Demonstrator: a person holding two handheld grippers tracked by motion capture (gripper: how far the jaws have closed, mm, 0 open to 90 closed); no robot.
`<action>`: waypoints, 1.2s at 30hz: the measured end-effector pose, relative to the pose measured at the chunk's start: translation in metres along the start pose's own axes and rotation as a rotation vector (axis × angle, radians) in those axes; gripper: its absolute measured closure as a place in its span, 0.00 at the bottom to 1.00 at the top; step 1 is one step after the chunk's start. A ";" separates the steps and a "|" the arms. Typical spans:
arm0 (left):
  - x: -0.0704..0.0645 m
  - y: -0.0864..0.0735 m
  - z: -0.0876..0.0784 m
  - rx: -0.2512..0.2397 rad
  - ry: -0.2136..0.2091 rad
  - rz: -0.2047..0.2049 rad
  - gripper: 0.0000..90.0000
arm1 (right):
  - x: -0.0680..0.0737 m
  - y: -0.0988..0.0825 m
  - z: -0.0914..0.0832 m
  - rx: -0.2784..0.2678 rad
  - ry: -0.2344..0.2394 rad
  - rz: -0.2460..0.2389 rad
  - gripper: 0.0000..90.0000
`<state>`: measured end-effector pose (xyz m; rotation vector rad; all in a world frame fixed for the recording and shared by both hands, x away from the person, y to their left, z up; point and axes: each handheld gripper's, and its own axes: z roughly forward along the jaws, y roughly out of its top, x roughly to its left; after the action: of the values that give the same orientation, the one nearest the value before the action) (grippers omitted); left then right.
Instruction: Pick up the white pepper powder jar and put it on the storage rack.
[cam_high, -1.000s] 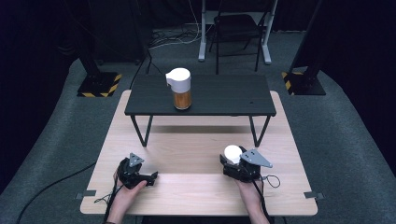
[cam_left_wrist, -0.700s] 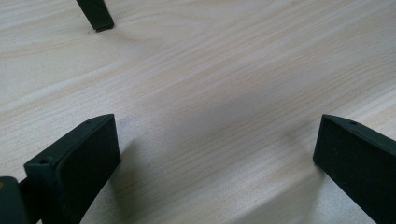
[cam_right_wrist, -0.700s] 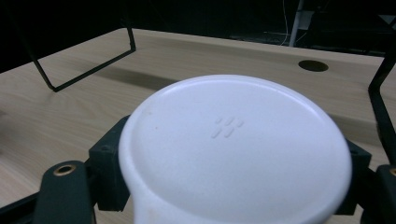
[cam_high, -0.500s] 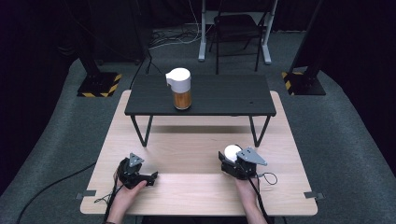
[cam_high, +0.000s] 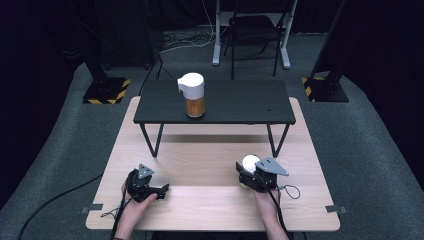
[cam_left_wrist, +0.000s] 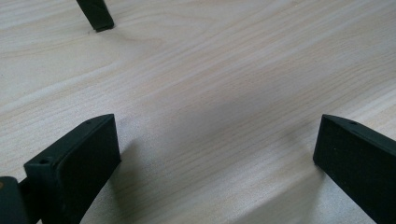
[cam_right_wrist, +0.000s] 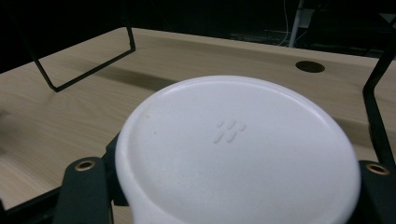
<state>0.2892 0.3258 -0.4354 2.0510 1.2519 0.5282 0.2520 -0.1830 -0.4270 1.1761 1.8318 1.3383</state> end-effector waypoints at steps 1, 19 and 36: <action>0.000 0.000 0.000 0.000 0.000 0.000 0.00 | -0.001 0.002 -0.001 0.000 0.003 -0.004 0.33; 0.000 0.000 0.000 0.000 0.000 0.000 0.00 | -0.015 0.043 -0.024 -0.006 0.052 -0.015 0.33; -0.001 0.000 0.000 -0.001 0.000 -0.001 0.00 | -0.020 0.081 -0.033 -0.027 0.057 -0.042 0.33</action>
<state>0.2891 0.3252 -0.4356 2.0494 1.2525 0.5281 0.2585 -0.2060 -0.3410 1.0897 1.8628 1.3816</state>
